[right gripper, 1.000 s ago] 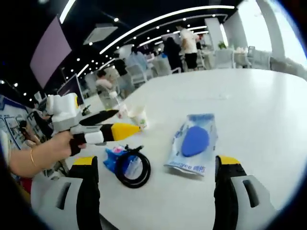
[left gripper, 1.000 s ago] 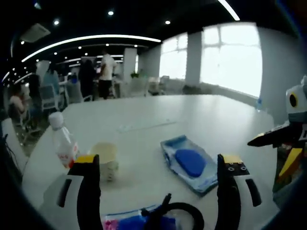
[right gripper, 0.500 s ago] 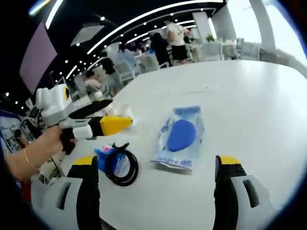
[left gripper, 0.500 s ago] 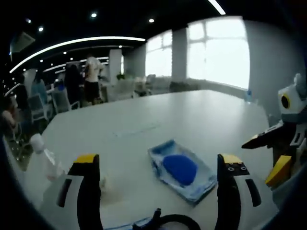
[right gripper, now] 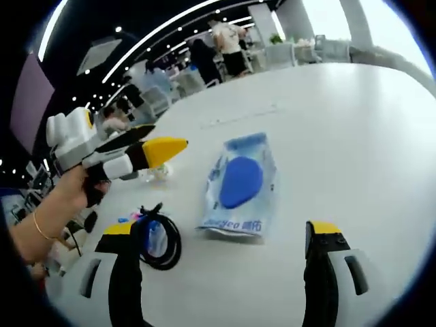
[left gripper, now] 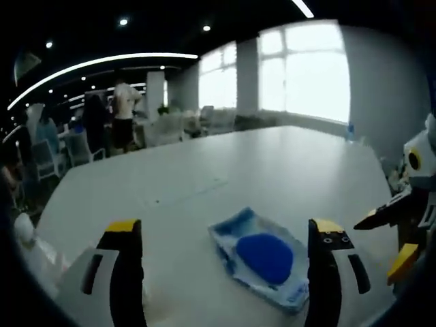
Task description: Arrange the tabletop items into an orderly group along one side of the table until the central work area is clear of visible clutter.
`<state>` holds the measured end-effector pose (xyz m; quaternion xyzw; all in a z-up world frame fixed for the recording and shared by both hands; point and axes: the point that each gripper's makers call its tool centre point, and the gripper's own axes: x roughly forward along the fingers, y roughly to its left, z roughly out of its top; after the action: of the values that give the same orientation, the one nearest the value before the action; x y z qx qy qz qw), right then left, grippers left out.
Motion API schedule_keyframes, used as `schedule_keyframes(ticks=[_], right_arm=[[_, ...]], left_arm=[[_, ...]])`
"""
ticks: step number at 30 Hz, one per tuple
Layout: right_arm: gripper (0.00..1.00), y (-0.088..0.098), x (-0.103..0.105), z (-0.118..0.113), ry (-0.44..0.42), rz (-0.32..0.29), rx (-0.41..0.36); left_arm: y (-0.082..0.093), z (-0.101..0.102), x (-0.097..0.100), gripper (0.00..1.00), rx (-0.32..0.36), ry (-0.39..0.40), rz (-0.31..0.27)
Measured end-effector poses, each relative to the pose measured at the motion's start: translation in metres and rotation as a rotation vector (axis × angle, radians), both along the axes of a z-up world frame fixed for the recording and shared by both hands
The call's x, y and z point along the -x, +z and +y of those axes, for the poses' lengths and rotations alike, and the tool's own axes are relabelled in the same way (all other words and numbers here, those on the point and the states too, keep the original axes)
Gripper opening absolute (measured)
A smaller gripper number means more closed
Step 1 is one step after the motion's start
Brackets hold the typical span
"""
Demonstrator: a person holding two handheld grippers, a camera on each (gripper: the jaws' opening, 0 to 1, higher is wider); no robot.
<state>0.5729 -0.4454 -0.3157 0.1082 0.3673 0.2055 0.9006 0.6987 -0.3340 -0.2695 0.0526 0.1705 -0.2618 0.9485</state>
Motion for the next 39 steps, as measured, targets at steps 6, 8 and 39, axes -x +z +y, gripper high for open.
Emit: schedule_keyframes(ticks=[6,8,39], right_arm=[[0.99,-0.018,0.004,0.000,-0.053,0.092,0.013],[0.99,-0.023,0.007,-0.002,-0.093,0.127,0.018],[0.72,-0.049,-0.008,0.042,-0.346,0.280,-0.274]], left_arm=[[-0.015,-0.014,-0.016,0.95,-0.035,-0.031,0.009],[-0.021,-0.018,-0.021,0.94,-0.047,-0.045,0.021],[-0.078,-0.055,-0.079,0.52,-0.222,-0.245,0.048]])
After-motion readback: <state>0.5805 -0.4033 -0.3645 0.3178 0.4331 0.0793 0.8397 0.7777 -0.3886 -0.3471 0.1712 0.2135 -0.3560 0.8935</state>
